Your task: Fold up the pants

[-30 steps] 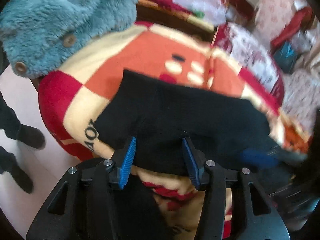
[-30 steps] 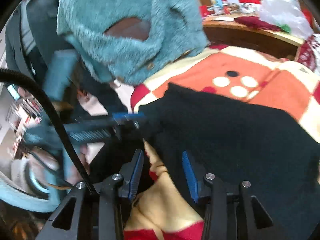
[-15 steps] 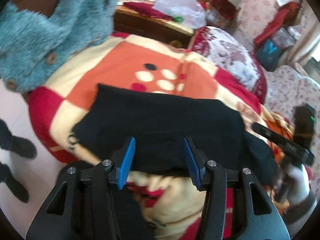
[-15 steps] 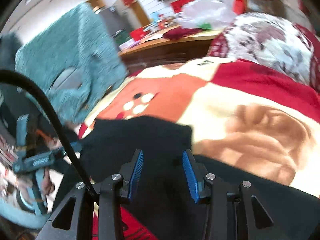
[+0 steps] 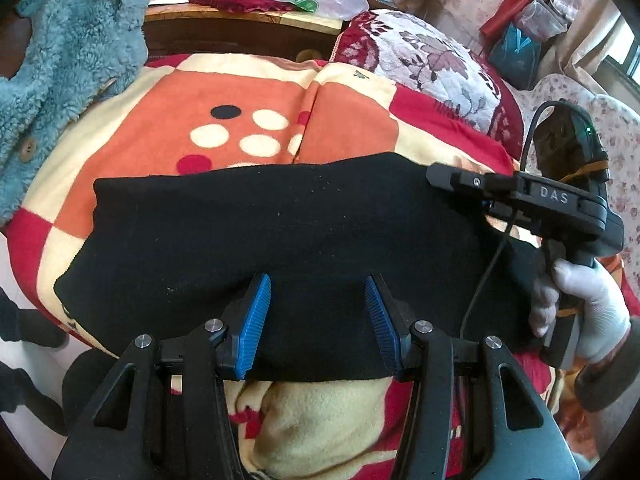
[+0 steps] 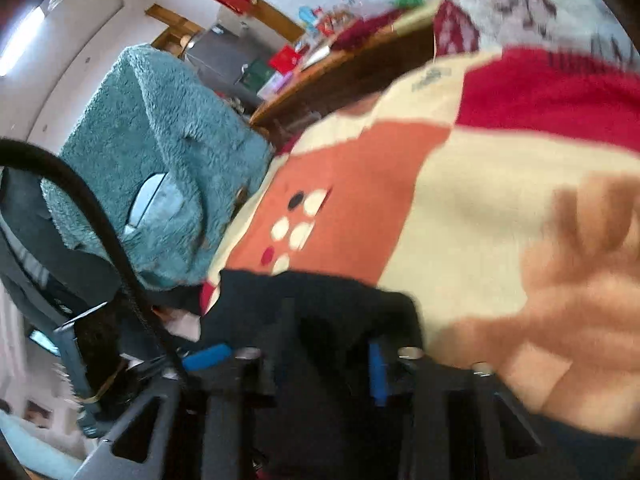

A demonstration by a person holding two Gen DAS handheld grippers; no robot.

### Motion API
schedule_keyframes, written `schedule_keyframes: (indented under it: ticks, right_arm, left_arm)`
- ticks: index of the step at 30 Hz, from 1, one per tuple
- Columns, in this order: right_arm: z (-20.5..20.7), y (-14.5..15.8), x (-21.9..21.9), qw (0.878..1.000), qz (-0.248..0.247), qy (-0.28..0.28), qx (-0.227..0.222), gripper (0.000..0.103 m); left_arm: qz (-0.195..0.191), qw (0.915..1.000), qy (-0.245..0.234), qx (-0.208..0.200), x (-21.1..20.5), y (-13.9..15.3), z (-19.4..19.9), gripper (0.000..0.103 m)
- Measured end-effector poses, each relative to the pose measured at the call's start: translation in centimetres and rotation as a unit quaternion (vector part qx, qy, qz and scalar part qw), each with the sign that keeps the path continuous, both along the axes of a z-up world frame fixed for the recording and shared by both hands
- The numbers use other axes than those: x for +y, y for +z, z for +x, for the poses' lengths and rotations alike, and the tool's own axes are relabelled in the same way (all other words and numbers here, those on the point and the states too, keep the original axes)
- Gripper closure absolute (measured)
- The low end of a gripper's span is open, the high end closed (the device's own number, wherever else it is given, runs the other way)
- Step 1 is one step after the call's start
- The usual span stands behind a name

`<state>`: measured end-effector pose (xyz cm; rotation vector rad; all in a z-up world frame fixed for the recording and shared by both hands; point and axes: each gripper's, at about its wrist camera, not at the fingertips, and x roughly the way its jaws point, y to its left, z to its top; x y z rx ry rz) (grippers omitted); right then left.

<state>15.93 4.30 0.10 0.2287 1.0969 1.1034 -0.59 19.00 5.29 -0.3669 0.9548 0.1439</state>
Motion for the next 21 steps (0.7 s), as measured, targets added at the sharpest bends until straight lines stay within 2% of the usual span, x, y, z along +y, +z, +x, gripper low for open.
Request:
schedule_keyframes:
  ticks: [3,6,8,12,14,15,16,19,21]
  right_arm:
    - [0.1,0.3,-0.4,0.999,0.000,-0.024,-0.028,0.087]
    - [-0.7,-0.7,0.8,0.993,-0.073,-0.031,-0.091,0.087]
    - [-0.9,-1.8,0.9,0.992,-0.079,-0.039,-0.090,0.087]
    - [-1.1,-0.8,0.0,0.990,-0.086,-0.047,-0.106,0.087]
    - [-1.4,0.0,-1.0,0.985,-0.102,-0.058,-0.127,0.082]
    - [-1.6,0.3,-1.4,0.982,-0.113,-0.070,-0.137,0.074]
    - [-1.8,0.6,-2.1,0.981,-0.111,-0.080,-0.137,0.070]
    - [-2.4,1.6,-3.9,0.983,-0.086,-0.099,-0.127,0.070]
    - [-3.1,2.1,-4.1,0.985,-0.078,-0.091,-0.127,0.070]
  left_arm:
    - [0.004,1.0000,0.002,-0.001,-0.1,-0.4,0.1,0.054]
    - [0.016,0.9998,0.007,-0.007,-0.6,-0.8,0.0,0.053]
    - [0.019,0.9997,0.005,-0.012,-0.8,-0.9,-0.1,0.047]
    - [0.021,0.9996,0.002,-0.019,-1.0,-1.3,0.0,0.044]
    - [0.020,0.9996,0.003,-0.021,-1.0,-1.4,0.0,0.043]
    - [0.020,0.9995,0.005,-0.023,-1.0,-1.4,0.0,0.043]
    - [0.020,0.9995,0.007,-0.024,-1.0,-1.4,0.0,0.043]
    - [0.020,0.9993,0.014,-0.027,-1.0,-1.5,-0.1,0.043]
    - [0.020,0.9991,0.016,-0.033,-1.2,-1.6,-0.1,0.039]
